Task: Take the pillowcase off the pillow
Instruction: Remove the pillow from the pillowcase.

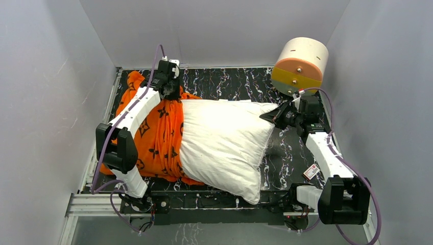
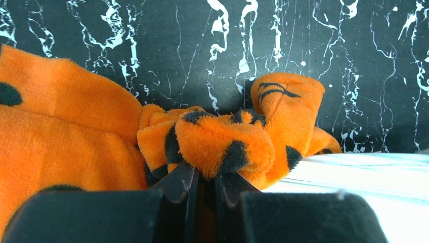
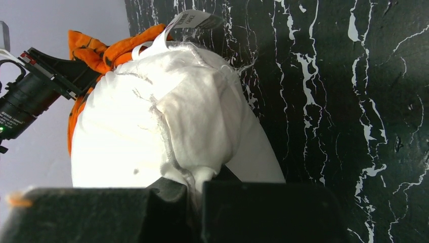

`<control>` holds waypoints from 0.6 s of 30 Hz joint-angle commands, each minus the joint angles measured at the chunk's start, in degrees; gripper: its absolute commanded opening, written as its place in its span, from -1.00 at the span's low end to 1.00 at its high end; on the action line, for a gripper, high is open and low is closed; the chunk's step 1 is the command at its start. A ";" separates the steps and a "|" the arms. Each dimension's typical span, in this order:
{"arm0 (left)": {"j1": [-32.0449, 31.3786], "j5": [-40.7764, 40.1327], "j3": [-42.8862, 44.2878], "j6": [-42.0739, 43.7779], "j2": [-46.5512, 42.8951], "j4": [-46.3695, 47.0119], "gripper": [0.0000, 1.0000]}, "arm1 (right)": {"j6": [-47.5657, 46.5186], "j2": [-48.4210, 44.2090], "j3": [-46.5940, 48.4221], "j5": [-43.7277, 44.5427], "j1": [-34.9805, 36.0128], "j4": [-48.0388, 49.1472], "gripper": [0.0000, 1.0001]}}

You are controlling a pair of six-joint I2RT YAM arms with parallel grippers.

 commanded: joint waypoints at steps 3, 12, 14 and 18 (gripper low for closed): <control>4.81 -2.17 1.67 0.97 -1.84 -0.90 -0.84 | -7.23 1.94 8.87 7.10 -3.60 -7.68 -1.00; -9.85 -7.65 6.74 4.15 -4.45 -8.38 0.76 | -13.00 8.77 19.10 18.70 -3.35 -19.04 -0.91; -11.31 -7.68 6.08 1.93 -6.66 -9.02 0.84 | -15.86 10.83 22.80 22.27 -3.34 -21.65 -0.73; -14.06 -6.64 5.34 0.30 -12.02 -7.62 0.97 | -19.66 13.92 29.82 23.81 -3.34 -27.20 0.32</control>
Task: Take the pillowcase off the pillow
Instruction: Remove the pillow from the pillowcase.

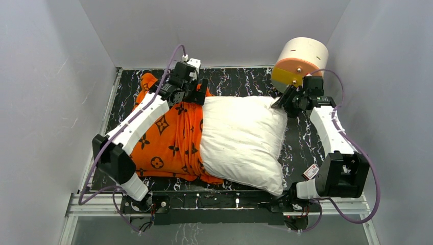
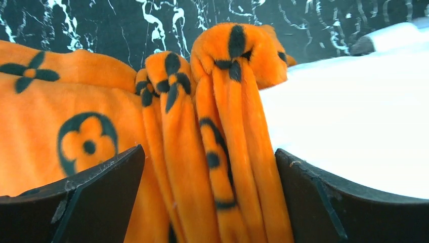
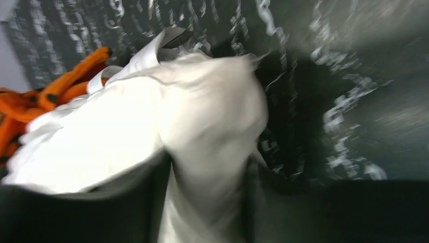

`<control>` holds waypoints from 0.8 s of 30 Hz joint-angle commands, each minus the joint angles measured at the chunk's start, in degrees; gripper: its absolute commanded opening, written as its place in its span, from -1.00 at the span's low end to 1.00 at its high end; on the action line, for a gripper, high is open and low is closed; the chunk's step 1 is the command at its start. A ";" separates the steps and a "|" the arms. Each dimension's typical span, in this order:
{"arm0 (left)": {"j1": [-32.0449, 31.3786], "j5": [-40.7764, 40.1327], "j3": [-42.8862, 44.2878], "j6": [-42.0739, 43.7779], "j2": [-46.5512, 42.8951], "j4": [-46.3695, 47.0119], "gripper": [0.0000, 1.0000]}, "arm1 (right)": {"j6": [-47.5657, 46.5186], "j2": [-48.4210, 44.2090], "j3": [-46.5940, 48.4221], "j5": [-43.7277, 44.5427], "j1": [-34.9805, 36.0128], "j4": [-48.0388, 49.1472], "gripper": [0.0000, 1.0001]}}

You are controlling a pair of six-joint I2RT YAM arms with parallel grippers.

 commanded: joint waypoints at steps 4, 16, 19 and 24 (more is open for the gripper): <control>-5.74 -8.25 10.83 3.35 -6.39 -9.88 0.97 | -5.65 -0.60 8.31 9.27 -1.44 -5.86 0.95; -6.34 13.40 -9.40 -6.55 -24.11 -6.81 0.97 | 2.93 -32.52 -19.16 -8.19 -1.44 -8.36 0.97; -6.41 11.47 -15.92 -8.46 -25.26 -6.65 0.97 | 3.87 -36.77 -28.25 -19.74 -1.44 -6.50 0.97; -7.20 11.74 -17.36 -9.40 -21.20 -5.26 0.94 | 6.93 -33.92 -34.50 -20.26 -1.44 -0.80 0.78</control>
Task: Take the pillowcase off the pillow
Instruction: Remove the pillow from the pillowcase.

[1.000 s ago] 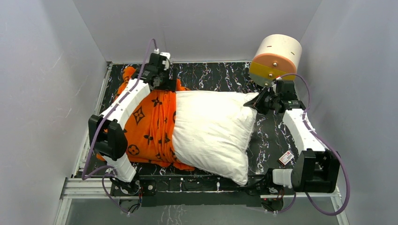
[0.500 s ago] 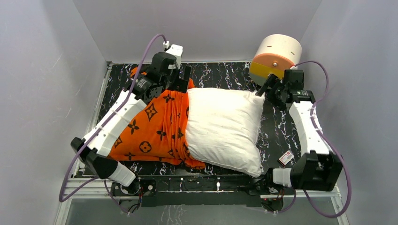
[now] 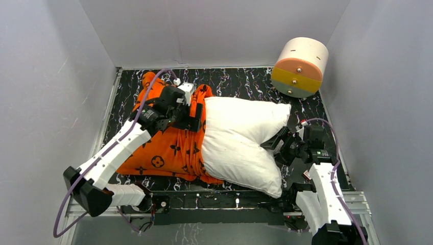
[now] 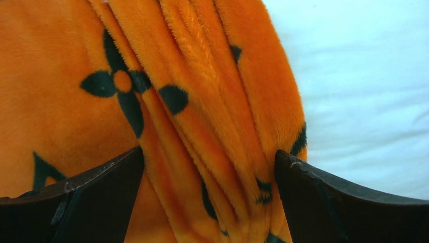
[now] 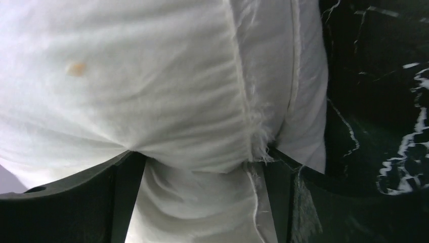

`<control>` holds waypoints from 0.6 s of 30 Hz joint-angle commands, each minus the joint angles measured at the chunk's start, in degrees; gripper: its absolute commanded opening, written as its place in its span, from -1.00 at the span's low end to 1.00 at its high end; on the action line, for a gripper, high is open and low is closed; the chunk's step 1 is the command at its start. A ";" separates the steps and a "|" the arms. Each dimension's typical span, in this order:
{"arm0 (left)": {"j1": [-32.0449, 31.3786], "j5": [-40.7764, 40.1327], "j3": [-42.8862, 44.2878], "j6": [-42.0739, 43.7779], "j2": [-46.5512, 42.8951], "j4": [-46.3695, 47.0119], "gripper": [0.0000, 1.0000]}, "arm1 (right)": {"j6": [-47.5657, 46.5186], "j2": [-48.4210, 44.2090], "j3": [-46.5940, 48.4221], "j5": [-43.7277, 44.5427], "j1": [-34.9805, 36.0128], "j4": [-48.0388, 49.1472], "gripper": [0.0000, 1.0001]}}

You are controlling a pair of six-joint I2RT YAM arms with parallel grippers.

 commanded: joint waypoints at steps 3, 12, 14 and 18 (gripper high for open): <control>-1.41 -2.61 -0.03 -1.20 6.02 1.43 0.80 | 5.56 6.22 -1.27 -3.24 0.22 9.86 0.19; -1.23 -29.22 -8.49 -2.17 3.33 -3.27 -0.67 | 7.83 11.58 4.22 7.64 0.22 14.33 -1.00; 1.29 -32.99 -10.46 -1.93 1.02 -4.48 -0.81 | 6.85 12.82 6.00 10.45 0.14 13.28 -1.00; 14.07 -25.50 -11.79 2.51 -3.25 -4.19 -0.87 | 4.78 14.87 10.54 15.44 0.05 10.93 -1.00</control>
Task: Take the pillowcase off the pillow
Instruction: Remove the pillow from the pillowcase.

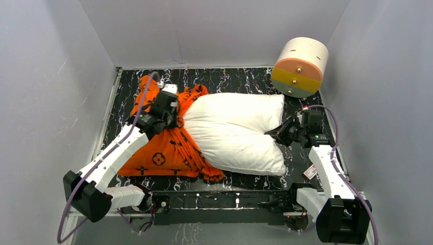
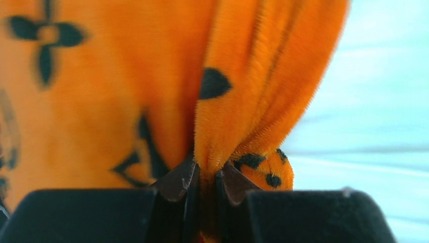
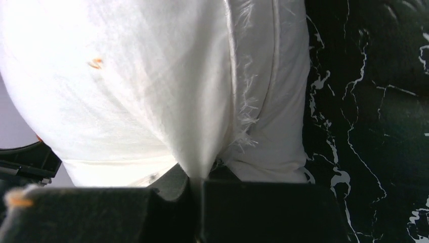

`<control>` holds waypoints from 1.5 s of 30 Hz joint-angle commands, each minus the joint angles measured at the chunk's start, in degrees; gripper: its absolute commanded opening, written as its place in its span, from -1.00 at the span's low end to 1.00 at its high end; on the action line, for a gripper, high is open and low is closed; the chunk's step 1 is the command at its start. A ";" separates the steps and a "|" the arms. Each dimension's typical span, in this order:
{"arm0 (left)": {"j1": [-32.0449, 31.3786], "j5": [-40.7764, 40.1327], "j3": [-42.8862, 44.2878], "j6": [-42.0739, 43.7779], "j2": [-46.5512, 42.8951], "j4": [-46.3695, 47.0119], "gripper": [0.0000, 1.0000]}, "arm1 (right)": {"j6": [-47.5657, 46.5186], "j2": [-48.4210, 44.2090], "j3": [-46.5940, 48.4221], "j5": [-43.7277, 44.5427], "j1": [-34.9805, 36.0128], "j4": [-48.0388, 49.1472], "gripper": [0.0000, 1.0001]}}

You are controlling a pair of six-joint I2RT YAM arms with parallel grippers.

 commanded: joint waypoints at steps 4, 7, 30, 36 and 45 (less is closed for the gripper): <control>15.31 -0.32 -1.45 5.85 -5.56 -8.97 -0.74 | -6.48 3.47 9.15 13.30 -1.00 -1.19 -1.00; 15.28 15.14 0.44 5.18 -6.46 -8.32 -0.03 | -10.39 5.93 11.97 9.07 -0.93 -3.96 -0.67; 15.05 55.15 -15.72 -18.52 -29.44 -11.32 0.74 | -7.77 -12.89 -3.46 -12.06 -0.92 -12.77 0.74; 13.00 48.76 -18.48 -23.52 -29.84 -7.07 0.74 | -3.12 -7.93 -2.11 -6.20 -0.91 -8.44 0.65; -1.02 31.12 -23.33 -35.11 -26.33 2.05 0.69 | 2.78 -3.68 -5.64 -10.23 -0.91 2.60 0.44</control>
